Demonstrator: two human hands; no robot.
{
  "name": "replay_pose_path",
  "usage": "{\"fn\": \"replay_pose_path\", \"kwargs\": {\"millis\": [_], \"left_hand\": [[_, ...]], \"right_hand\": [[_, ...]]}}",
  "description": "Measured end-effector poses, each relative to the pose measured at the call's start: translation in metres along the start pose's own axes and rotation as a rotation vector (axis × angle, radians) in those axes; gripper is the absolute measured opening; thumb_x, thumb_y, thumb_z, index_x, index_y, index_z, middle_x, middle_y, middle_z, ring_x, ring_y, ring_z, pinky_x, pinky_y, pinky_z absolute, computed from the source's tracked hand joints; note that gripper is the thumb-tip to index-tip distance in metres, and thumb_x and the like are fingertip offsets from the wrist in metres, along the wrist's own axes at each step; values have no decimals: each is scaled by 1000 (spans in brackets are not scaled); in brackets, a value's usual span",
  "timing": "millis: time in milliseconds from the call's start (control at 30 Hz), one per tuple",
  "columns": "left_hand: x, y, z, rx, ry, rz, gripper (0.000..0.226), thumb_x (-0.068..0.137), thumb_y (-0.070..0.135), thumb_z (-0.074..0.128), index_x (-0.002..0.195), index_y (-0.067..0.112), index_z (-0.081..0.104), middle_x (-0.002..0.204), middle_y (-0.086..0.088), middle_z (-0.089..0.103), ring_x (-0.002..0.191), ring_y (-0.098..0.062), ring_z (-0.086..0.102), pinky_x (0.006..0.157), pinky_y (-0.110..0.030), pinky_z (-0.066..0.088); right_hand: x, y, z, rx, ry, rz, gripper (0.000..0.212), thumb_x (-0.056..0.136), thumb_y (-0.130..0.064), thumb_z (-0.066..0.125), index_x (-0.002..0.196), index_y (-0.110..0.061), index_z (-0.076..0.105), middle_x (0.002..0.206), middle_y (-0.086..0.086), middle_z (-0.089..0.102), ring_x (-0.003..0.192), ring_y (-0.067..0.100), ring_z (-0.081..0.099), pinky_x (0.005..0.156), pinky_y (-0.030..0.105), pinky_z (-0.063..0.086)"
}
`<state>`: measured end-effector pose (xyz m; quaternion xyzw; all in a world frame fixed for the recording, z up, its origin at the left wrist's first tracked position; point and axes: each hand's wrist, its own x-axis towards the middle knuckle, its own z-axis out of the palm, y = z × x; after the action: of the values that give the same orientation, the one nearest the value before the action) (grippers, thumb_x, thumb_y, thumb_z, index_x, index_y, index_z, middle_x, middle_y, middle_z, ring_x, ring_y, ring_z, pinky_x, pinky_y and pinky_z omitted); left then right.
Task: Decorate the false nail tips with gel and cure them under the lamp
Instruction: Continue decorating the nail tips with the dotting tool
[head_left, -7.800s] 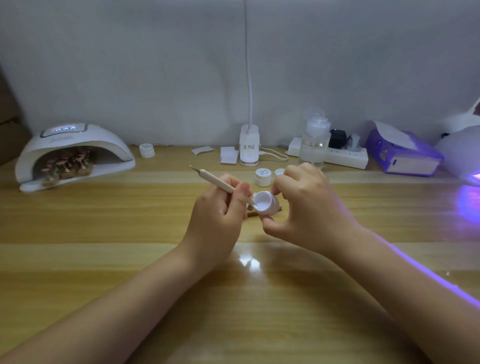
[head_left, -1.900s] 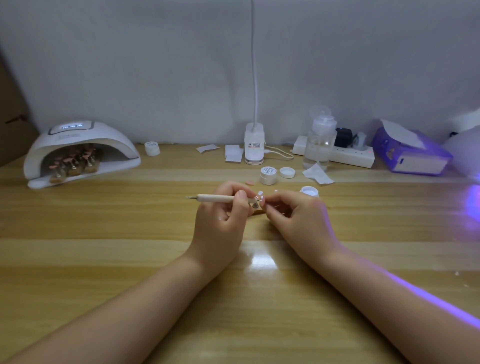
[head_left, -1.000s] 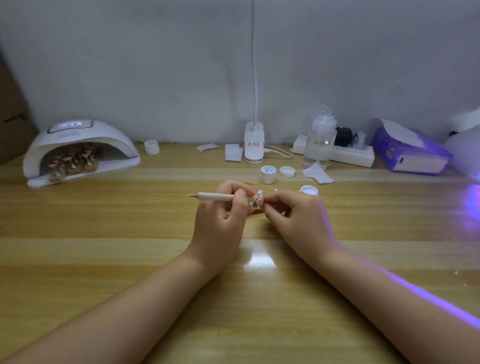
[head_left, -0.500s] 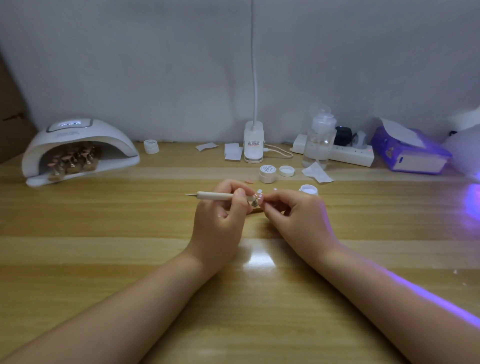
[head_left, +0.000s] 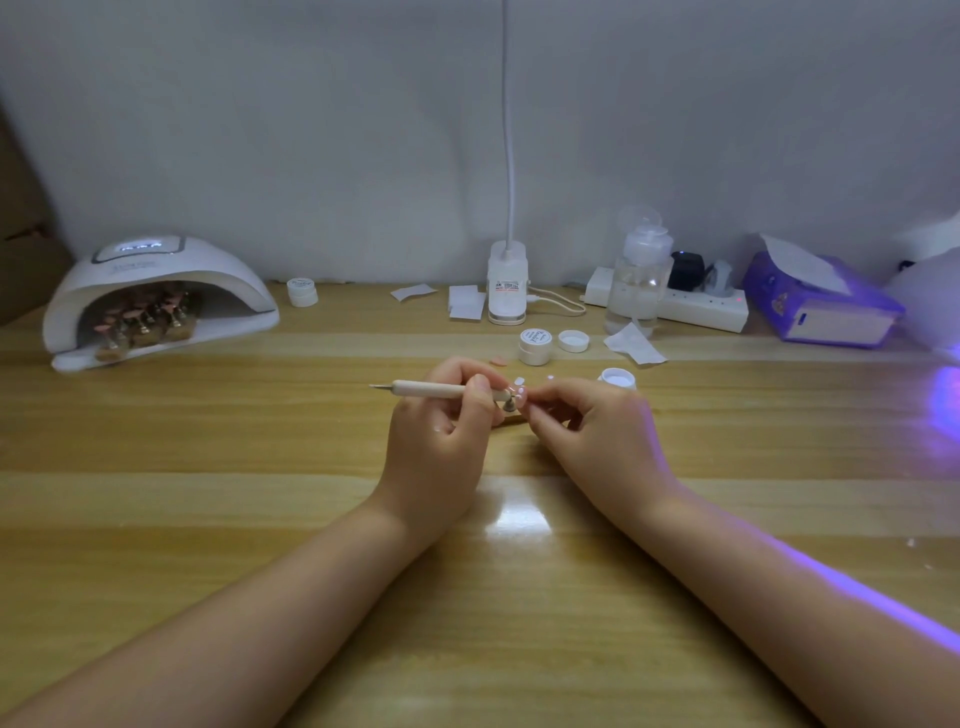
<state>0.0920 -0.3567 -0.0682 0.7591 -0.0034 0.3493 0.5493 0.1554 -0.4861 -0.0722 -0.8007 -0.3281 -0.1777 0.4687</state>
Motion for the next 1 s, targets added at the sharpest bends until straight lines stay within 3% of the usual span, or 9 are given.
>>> {"fn": "replay_pose_path", "kwargs": {"millis": [133, 300, 433, 600, 700, 800, 1000], "left_hand": [[0, 1, 0, 1, 3, 4, 19, 87, 22, 43, 78, 24, 59, 69, 14, 65, 64, -2, 61, 63, -30, 51], [0, 2, 0, -9, 5, 14, 18, 87, 21, 44, 78, 22, 60, 67, 3, 63, 66, -18, 62, 64, -38, 51], [0, 0, 0, -6, -2, 1, 18, 88, 22, 43, 79, 22, 59, 69, 18, 65, 64, -1, 61, 66, -30, 52], [0, 1, 0, 0, 2, -5, 19, 87, 22, 43, 78, 23, 59, 68, 18, 64, 64, -1, 61, 65, -29, 51], [0, 2, 0, -7, 10, -8, 19, 87, 22, 44, 77, 23, 60, 65, 9, 63, 63, -9, 61, 65, -34, 51], [-1, 3, 0, -11, 10, 0, 19, 87, 22, 44, 78, 22, 60, 62, 6, 61, 66, -18, 61, 65, -35, 50], [0, 2, 0, -6, -5, -3, 19, 88, 23, 43, 80, 21, 59, 69, 20, 64, 65, 1, 61, 63, -23, 51]], "right_hand": [[0, 1, 1, -2, 5, -3, 9, 80, -6, 71, 86, -12, 76, 68, -15, 62, 62, -9, 54, 61, 6, 38], [0, 1, 0, -3, -3, -3, 9, 80, -7, 71, 86, -13, 76, 66, -13, 62, 61, -6, 54, 60, 7, 37], [0, 1, 1, 7, -1, 5, 9, 81, -7, 71, 86, -12, 76, 65, -16, 59, 60, -7, 54, 60, 7, 37], [-1, 2, 1, 0, 1, 1, 10, 80, -5, 71, 85, -12, 76, 65, -20, 58, 61, -8, 54, 60, 5, 37], [-1, 3, 1, 2, 4, 3, 10, 80, -6, 71, 85, -13, 76, 64, -23, 57, 61, -8, 54, 60, 5, 37], [0, 2, 1, -19, 8, -13, 8, 81, -9, 71, 85, -14, 76, 66, -15, 62, 61, -6, 54, 60, 6, 37], [0, 3, 2, -23, 10, -12, 8, 80, -9, 71, 85, -14, 76, 70, -7, 68, 61, -6, 55, 61, 7, 39]]}}
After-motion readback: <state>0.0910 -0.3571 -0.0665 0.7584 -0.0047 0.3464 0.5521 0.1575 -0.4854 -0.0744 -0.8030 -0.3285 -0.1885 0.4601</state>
